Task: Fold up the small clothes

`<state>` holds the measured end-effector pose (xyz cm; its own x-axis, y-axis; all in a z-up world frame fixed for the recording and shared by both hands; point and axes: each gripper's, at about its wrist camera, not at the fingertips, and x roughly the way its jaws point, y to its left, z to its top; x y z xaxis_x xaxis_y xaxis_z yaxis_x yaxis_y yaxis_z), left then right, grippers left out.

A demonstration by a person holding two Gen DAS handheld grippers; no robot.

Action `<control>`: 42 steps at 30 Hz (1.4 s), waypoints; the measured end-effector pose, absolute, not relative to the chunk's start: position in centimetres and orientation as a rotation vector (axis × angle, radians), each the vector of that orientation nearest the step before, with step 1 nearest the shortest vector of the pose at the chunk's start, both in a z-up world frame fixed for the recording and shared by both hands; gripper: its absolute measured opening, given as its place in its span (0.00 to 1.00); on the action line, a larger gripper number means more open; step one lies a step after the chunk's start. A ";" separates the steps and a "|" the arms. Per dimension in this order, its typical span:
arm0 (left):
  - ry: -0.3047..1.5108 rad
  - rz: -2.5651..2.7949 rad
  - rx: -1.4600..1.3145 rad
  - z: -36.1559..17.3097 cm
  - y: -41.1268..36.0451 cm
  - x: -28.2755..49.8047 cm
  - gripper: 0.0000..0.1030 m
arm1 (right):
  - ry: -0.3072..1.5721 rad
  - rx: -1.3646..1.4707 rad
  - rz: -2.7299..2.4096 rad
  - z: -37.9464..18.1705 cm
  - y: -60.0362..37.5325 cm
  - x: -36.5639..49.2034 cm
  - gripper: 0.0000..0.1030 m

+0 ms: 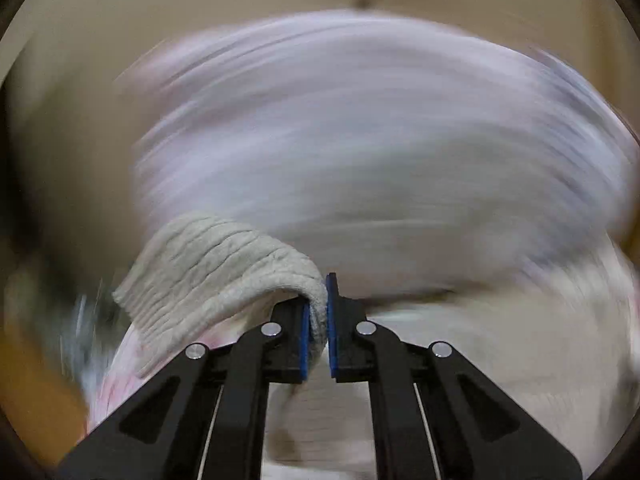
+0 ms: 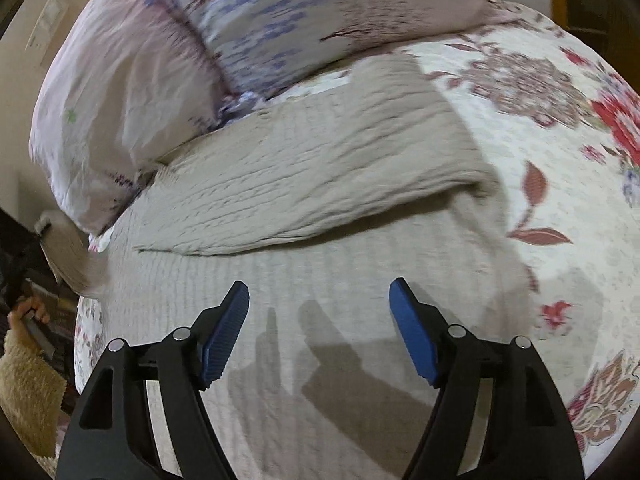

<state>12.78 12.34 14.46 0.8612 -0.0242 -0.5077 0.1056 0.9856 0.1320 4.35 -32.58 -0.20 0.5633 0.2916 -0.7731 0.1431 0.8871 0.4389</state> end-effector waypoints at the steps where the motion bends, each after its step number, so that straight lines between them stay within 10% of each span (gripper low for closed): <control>1: 0.510 -0.171 0.258 14.4 7.8 11.9 0.07 | 0.979 0.499 0.088 -0.4 -33.0 4.2 0.72; 6: 0.613 -0.475 0.571 7.9 -5.9 6.7 0.16 | 0.965 0.525 0.063 -0.8 -35.4 2.5 0.72; 12: 0.768 -0.244 0.328 5.7 1.4 4.0 0.51 | 0.931 0.573 0.011 -1.1 -38.1 -1.4 0.72; 17: 0.906 -0.087 0.125 4.4 7.6 0.9 0.61 | 0.939 0.621 -0.058 -1.9 -39.9 -4.7 0.71; 26: 1.068 -0.098 -0.112 1.1 10.8 -3.9 0.64 | 0.916 0.719 0.055 -2.5 -39.5 -8.7 0.70; 30: 1.083 -0.158 -0.179 1.4 10.3 -5.6 0.64 | 0.915 0.796 0.157 -3.4 -39.2 -10.6 0.53; 34: 1.100 -0.191 -0.263 1.3 10.1 -6.5 0.54 | 0.933 0.896 0.244 -4.9 -39.0 -11.9 0.31; 42: 1.134 -0.215 -0.444 0.8 10.5 -7.1 0.33 | 0.997 0.877 0.382 -5.2 -36.8 -11.7 0.27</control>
